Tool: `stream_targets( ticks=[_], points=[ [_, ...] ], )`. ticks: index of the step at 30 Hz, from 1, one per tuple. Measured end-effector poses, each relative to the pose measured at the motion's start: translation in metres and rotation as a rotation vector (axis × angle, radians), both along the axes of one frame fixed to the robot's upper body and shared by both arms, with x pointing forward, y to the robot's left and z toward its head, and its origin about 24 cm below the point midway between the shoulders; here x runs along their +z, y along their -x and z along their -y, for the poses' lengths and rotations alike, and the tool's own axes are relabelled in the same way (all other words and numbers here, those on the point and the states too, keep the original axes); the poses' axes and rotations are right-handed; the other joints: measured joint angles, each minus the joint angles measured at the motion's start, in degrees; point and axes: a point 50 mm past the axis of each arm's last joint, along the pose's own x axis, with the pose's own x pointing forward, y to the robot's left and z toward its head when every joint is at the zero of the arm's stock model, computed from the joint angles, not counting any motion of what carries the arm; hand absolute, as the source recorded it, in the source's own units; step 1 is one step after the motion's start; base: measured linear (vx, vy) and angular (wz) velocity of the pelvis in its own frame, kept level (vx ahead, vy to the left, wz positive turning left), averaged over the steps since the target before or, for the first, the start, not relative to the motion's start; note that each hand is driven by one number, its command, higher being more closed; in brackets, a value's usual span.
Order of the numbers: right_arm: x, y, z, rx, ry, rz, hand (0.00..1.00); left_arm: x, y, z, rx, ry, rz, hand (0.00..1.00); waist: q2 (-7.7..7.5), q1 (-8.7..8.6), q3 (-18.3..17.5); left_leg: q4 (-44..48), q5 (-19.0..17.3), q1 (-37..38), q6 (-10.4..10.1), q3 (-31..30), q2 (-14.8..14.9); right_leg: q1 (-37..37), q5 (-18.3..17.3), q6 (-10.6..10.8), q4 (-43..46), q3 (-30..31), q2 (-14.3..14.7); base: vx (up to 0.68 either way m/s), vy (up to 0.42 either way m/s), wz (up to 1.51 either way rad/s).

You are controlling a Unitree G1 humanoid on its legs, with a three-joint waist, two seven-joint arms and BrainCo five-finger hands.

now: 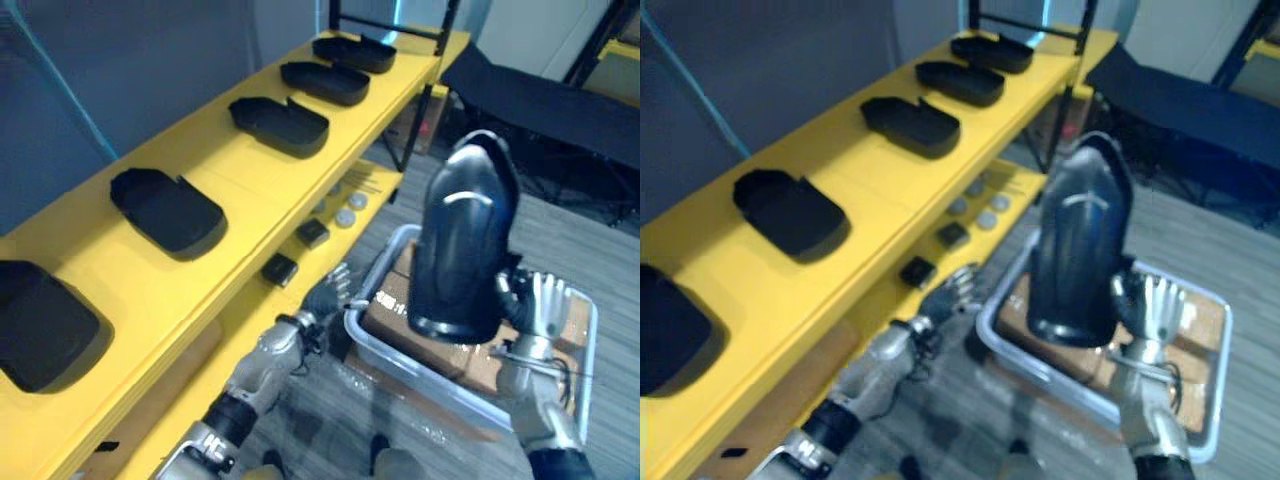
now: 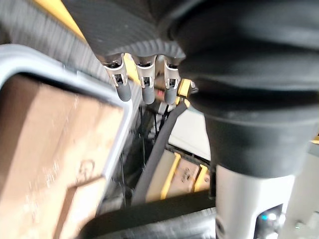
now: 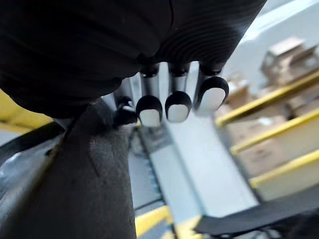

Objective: Walk over and take plastic housings, then place them on the shelf

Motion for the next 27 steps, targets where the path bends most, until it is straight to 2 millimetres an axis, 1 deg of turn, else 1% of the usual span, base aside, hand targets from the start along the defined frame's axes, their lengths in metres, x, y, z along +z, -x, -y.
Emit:
stream_targets(
  ticks=[3,5,7,11,17,18,22,25,27],
  points=[
    [-0.002,-0.001,-0.005,0.019,0.013,-0.010,1.00,-0.005,0.004,0.004,-0.030,0.000,-0.053,0.00,0.07,0.05,-1.4,-0.9,0.6,0.1,0.0,-0.1,-0.1,0.1,0.1,0.1,-0.3,-0.1,0.0,-0.01,-0.003,0.04],
    [-0.003,-0.002,-0.006,0.025,0.019,-0.015,1.00,-0.009,0.006,0.008,-0.051,-0.005,-0.077,0.00,0.10,0.10,-1.5,-1.0,0.6,0.7,0.0,-0.2,-0.1,0.8,0.2,0.2,-0.6,-0.1,0.0,0.00,0.000,0.02],
    [-0.006,-0.002,-0.009,0.039,0.023,-0.031,1.00,-0.017,0.010,0.009,-0.077,-0.020,-0.112,0.00,0.13,0.03,-2.7,-1.9,1.0,1.1,0.0,-0.3,-0.3,1.3,0.4,0.3,-1.4,-0.2,0.0,0.00,0.000,0.00],
    [-0.015,-0.003,-0.012,0.053,0.037,-0.070,1.00,-0.019,0.014,0.013,-0.114,-0.025,-0.114,0.00,0.09,0.23,-3.0,-2.5,1.4,1.2,0.0,-0.6,-0.4,1.7,0.5,0.3,-1.9,-0.5,0.0,-0.01,-0.001,0.06],
    [-0.030,-0.004,-0.019,0.081,0.036,-0.135,1.00,-0.033,0.024,0.008,-0.098,-0.043,-0.155,0.00,0.06,0.28,-3.2,-5.9,3.6,2.2,0.1,-1.5,-0.8,2.1,2.4,-0.2,-4.4,-1.5,0.2,0.01,-0.006,0.05],
    [-0.032,-0.004,-0.021,0.088,0.035,-0.145,1.00,-0.036,0.026,0.007,-0.096,-0.055,-0.159,0.00,0.06,0.30,-3.2,-6.0,3.7,2.2,0.2,-1.5,-0.9,2.2,2.8,-0.7,-4.9,-1.5,0.2,0.00,0.000,0.00],
    [-0.042,-0.002,-0.034,0.126,0.013,-0.178,1.00,-0.046,0.030,0.003,-0.082,-0.087,-0.189,0.00,-0.68,0.30,-3.3,-6.9,4.0,3.9,0.3,-1.5,-1.3,4.2,3.4,-0.4,-6.6,-1.6,0.0,-0.01,0.003,0.00],
    [-0.046,-0.001,-0.043,0.163,0.001,-0.187,1.00,-0.046,0.029,0.003,-0.080,-0.083,-0.184,0.00,-1.07,0.48,-3.4,-8.6,5.2,4.1,0.4,-1.7,-1.6,3.8,3.4,-0.4,-6.8,-1.7,-0.1,-0.04,0.007,0.03],
    [-0.048,-0.001,-0.046,0.166,-0.015,-0.191,1.00,-0.047,0.030,0.002,-0.079,-0.087,-0.186,0.00,-1.21,0.73,-3.3,-8.7,5.4,4.1,0.3,-1.8,-1.6,3.9,3.7,-0.3,-7.1,-2.0,-0.2,-0.04,0.005,0.03]
  ],
)
